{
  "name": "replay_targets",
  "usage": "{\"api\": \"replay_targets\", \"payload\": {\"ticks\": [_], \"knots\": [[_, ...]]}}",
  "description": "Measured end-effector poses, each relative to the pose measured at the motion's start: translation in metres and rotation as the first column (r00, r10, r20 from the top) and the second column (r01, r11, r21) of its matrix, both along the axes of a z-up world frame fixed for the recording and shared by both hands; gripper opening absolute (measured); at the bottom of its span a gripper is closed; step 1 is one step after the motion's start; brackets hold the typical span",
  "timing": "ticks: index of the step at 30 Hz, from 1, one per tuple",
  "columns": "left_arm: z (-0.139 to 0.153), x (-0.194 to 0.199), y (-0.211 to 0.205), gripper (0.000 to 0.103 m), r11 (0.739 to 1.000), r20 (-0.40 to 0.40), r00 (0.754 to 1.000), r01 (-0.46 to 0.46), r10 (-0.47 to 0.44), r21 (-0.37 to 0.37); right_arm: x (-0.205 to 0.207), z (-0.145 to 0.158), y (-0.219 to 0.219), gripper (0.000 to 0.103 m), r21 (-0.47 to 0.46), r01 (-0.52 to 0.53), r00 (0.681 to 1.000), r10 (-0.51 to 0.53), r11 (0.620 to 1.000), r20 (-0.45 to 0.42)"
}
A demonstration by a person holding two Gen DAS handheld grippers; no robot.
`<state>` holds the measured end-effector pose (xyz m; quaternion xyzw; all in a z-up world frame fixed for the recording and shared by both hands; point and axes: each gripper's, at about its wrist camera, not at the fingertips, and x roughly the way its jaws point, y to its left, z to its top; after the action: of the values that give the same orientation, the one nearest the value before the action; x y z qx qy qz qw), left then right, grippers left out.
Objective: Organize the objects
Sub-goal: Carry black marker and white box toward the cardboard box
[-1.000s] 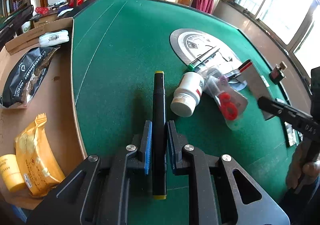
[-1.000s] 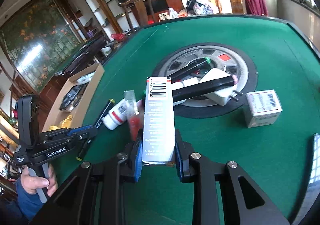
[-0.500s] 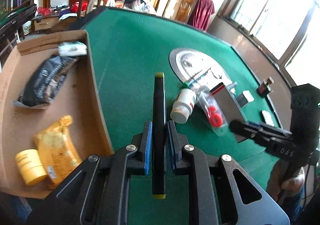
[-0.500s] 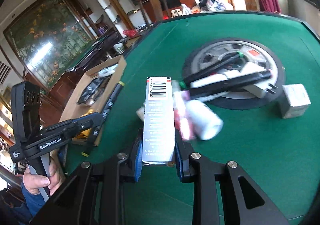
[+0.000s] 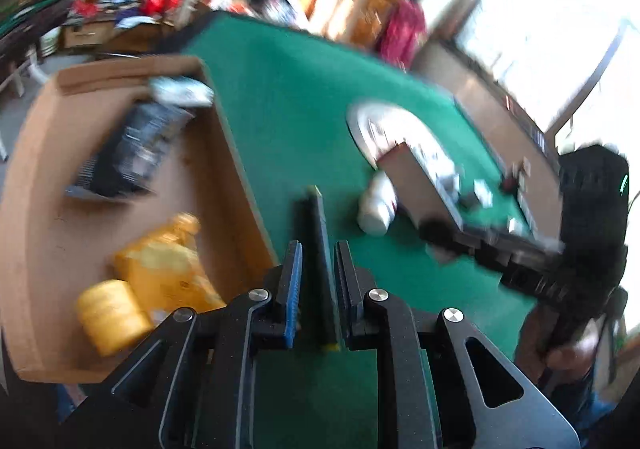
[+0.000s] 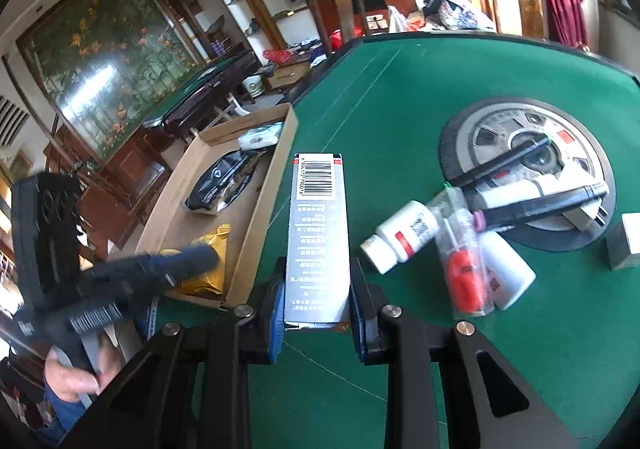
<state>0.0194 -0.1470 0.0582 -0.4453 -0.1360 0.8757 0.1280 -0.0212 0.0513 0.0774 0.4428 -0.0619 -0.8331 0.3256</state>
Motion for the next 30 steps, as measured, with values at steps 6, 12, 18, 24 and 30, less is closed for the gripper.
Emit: {"api": "replay_targets", "payload": {"ticks": [6, 12, 18, 24, 30], "knots": [[-0.025, -0.027, 0.051, 0.015, 0.989, 0.088, 0.994, 0.076, -0.065, -0.127, 0.001, -0.007, 0.029, 0.026, -0.028, 0.044, 0.999, -0.043, 0.999, 0.021], [-0.037, -0.042, 0.072, 0.025, 0.949, 0.108, 0.994, 0.042, -0.008, -0.314, 0.003, -0.015, 0.052, 0.026, -0.063, 0.048, 0.998, -0.046, 0.997, 0.032], [-0.050, -0.043, 0.087, 0.025, 0.929, 0.102, 0.995, 0.039, -0.001, -0.367, 0.002, -0.020, 0.061, 0.026, -0.094, 0.050, 0.998, -0.047, 0.994, 0.035], [-0.052, -0.030, 0.096, 0.015, 0.929, 0.043, 0.999, 0.037, -0.023, -0.368, -0.002, -0.023, 0.069, 0.026, -0.104, 0.061, 0.998, -0.059, 0.993, 0.016], [-0.049, -0.028, 0.090, 0.014, 0.950, 0.028, 0.999, 0.030, -0.022, -0.310, -0.009, -0.030, 0.073, 0.026, -0.119, 0.062, 0.998, -0.058, 0.991, 0.041]]}}
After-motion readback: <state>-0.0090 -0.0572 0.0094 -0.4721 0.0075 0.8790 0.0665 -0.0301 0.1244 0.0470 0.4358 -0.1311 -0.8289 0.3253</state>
